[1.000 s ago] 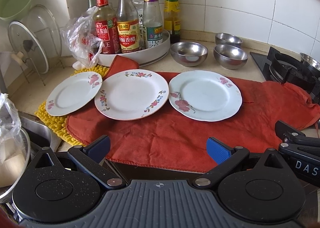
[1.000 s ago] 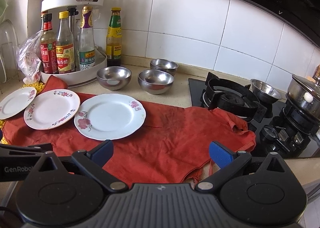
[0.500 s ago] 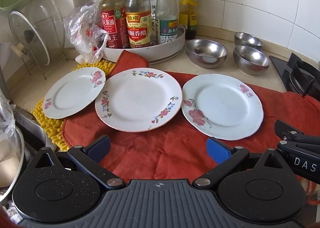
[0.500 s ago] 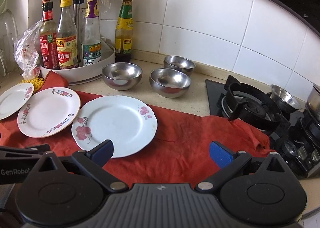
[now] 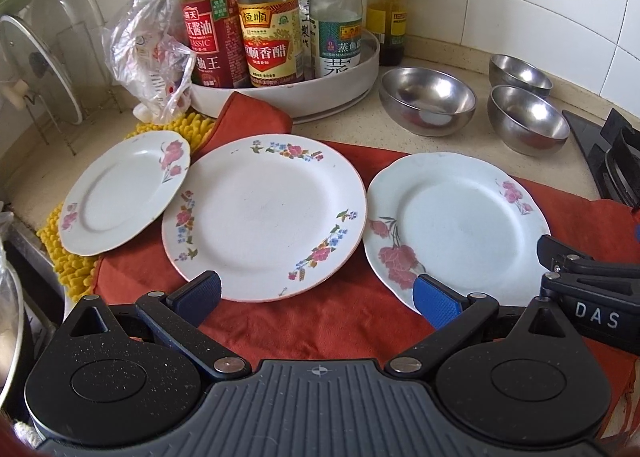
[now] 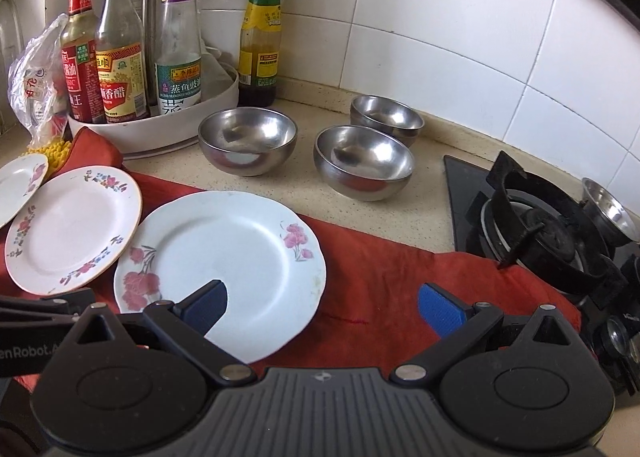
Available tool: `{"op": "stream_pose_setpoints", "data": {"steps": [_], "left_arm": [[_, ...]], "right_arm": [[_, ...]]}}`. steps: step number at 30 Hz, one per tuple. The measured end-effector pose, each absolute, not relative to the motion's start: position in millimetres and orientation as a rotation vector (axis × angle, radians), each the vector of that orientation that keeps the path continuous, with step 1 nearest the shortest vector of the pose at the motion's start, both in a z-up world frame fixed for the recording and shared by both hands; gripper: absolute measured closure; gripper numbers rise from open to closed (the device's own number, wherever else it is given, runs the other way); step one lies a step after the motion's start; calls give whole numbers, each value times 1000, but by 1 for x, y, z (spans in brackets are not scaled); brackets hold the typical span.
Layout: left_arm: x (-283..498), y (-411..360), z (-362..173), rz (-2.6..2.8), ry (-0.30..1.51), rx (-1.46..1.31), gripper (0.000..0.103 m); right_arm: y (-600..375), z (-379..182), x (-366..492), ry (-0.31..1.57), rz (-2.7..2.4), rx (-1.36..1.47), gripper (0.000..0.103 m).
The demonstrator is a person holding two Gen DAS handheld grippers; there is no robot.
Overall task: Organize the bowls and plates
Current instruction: 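Move the right tool to the rim of the large rose-print plate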
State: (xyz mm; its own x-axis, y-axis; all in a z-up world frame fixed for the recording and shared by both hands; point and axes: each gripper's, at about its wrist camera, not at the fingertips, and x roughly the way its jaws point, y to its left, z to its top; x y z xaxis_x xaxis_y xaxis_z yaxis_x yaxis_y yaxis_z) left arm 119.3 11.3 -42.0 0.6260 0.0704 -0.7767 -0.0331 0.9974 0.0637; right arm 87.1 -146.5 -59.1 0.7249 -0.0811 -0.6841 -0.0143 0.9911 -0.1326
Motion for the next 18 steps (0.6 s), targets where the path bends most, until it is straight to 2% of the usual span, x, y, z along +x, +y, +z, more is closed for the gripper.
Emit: {"op": "stream_pose_setpoints", "data": {"steps": [9, 18], "left_arm": [[122, -8, -51, -20, 897, 80, 1], [137, -23, -64, -101, 941, 45, 5]], "right_arm": [[-158, -75, 117, 782, 47, -173, 2], [-175, -87, 155, 825, 221, -151, 11]]}}
